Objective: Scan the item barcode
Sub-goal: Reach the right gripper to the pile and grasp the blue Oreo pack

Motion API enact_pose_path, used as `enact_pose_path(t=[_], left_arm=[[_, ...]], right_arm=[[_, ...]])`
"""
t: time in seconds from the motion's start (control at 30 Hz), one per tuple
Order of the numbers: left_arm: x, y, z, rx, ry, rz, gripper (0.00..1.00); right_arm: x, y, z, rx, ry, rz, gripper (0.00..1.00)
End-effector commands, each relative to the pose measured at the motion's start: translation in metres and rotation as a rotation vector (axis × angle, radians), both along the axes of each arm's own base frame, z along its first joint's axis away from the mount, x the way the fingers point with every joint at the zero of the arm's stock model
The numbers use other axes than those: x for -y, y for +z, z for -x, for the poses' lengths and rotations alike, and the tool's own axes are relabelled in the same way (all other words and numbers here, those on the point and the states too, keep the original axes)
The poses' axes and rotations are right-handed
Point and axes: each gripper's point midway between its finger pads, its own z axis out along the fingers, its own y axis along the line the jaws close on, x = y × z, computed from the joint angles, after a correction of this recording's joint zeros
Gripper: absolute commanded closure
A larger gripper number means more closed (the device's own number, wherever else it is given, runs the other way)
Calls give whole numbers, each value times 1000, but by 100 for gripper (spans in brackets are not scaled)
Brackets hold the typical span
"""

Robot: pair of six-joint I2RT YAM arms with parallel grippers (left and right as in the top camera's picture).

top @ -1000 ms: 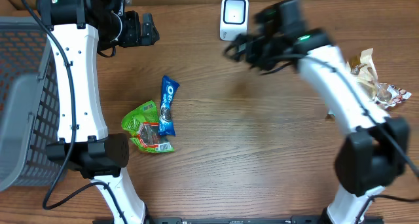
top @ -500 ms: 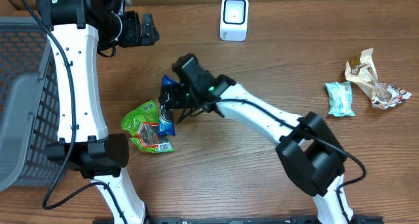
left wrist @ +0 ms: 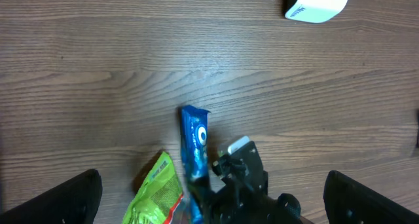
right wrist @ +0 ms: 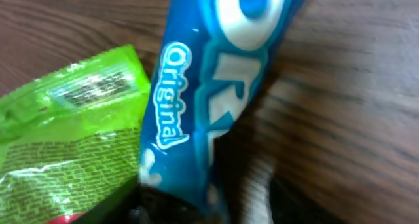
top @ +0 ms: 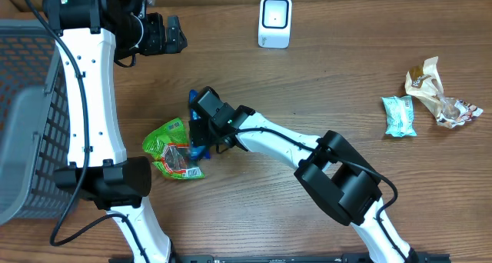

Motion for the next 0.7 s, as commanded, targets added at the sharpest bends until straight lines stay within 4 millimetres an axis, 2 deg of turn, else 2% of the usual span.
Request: enact_pose_path(t=[0.0,0.03,0.1,0.2,0.33,0.53,0.67], left_arm=[[3,1,1,1,7,4,0],[3,1,1,1,7,4,0],[3,1,1,1,7,4,0],[3,1,1,1,7,4,0],[3,1,1,1,7,4,0],[3,1,1,1,7,4,0],[3,1,1,1,7,4,0]], right_arm=[[15,-10,2,-32,-23,57,73],[21,-11,4,-54,-25,74,77],[32,-10,8,-112,-16,86,78],[43,1,9,-199,43,53,72],[67,16,6,-331,98,-34,70],[114,37,0,-471,187,-202,70],[149,39,-8,-482,198,-217,70]])
